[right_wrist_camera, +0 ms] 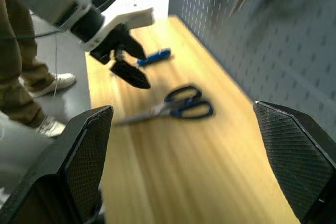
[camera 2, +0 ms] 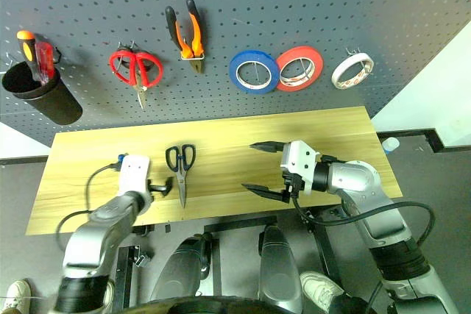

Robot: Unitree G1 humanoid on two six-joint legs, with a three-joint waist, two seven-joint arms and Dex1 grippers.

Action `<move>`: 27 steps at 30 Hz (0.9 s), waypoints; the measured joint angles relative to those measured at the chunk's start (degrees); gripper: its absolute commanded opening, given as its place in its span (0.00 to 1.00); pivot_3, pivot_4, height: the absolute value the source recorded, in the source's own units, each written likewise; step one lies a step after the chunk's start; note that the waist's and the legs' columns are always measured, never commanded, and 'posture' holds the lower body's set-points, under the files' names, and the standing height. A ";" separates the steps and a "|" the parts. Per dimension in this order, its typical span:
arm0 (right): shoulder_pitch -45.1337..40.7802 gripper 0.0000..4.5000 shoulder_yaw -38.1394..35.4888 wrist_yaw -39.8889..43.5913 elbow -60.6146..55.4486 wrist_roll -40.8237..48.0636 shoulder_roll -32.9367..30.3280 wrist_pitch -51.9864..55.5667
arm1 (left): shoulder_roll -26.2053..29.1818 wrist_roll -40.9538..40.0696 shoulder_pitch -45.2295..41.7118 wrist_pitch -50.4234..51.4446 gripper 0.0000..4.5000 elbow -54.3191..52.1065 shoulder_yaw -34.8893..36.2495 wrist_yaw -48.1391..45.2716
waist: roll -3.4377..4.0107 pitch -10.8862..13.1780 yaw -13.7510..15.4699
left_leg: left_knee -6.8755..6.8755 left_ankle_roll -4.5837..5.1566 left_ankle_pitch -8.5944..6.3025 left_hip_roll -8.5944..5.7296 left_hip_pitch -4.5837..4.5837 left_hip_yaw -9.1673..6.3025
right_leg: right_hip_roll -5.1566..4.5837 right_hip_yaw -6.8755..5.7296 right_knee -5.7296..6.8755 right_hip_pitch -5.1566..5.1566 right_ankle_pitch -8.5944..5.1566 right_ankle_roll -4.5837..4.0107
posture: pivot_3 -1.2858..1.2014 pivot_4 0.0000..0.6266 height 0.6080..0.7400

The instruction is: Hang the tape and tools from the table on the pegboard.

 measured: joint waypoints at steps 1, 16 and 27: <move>0.01 1.00 -0.01 0.24 0.65 -0.12 0.04 -0.45 | -1.35 0.62 -1.80 2.71 1.00 0.16 -0.87 1.21 | 0.00 0.00 0.03 | 0.00 0.00 0.00 0.00 0.00 -0.01 | 0.00 -0.01 0.00 0.00 0.01 -0.01 | 0.51 0.37 0.94; 0.94 1.00 0.35 3.76 5.28 -1.97 0.62 -4.61 | -10.81 3.52 -15.23 15.26 1.00 15.18 1.25 8.61 | -0.04 -0.02 0.45 | -0.01 -0.12 0.05 -0.02 -0.03 -0.05 | -0.02 -0.06 -0.04 0.01 0.10 -0.12 | 0.50 0.34 0.94; 1.96 1.00 0.35 2.95 5.29 -3.06 1.66 -4.96 | -13.19 2.81 -21.34 12.89 0.72 22.59 9.61 9.85 | -0.17 -0.13 0.48 | -0.02 -0.28 0.14 -0.05 0.01 -0.05 | -0.06 -0.07 -0.05 0.10 0.15 -0.07 | 0.50 0.33 0.94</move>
